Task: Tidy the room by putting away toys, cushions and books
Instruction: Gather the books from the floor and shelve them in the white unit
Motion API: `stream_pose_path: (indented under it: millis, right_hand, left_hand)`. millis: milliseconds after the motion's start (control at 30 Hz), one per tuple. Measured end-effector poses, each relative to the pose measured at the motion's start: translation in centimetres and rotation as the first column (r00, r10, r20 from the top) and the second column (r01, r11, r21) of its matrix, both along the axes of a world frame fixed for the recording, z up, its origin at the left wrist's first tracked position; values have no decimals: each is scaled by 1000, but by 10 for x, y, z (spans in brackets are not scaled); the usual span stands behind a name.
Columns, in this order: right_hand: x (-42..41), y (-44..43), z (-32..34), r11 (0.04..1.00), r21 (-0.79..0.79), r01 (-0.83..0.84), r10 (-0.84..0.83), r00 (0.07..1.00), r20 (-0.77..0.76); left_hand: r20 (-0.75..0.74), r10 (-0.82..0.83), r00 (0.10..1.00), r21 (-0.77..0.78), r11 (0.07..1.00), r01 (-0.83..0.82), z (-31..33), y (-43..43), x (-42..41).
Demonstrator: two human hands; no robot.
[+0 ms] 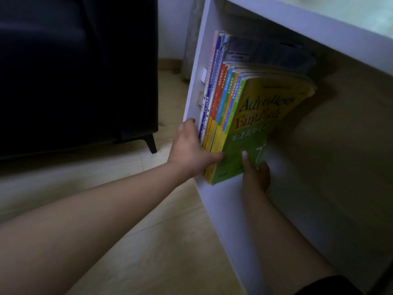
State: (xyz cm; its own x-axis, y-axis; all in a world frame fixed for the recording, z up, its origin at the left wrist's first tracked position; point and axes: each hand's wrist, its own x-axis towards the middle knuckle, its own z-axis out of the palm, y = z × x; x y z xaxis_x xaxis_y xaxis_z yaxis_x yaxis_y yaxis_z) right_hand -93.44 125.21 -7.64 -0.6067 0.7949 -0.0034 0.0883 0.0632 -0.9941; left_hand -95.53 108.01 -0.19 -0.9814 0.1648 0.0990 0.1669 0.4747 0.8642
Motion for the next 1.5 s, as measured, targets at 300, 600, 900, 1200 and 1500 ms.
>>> stream_pose_path:
  millis: [300, 600, 900, 1200, 1500]
  right_hand:
    - [-6, 5, 8, 980, -27, -197, 193, 976, -98]
    - [-3, 5, 1, 981, 107, -159, 158, 987, 19]
    - [4, 0, -3, 998, 23, -56, 55, 997, 47]
    - [23, -15, -4, 982, -157, 107, -103, 994, 35]
    - [58, -56, 14, 968, -250, 10, -19, 999, -37]
  left_hand:
    - [23, -86, 996, 83, 993, 84, -1, 3, -5]
    - [12, -89, 996, 62, 994, 89, -2, 4, -5]
    - [73, -60, 996, -26, 998, 62, -2, 0, 1]
    - [149, -49, 988, -116, 991, 67, 3, -11, 7]
    - [142, -37, 989, -254, 965, 73, -5, -31, 24]
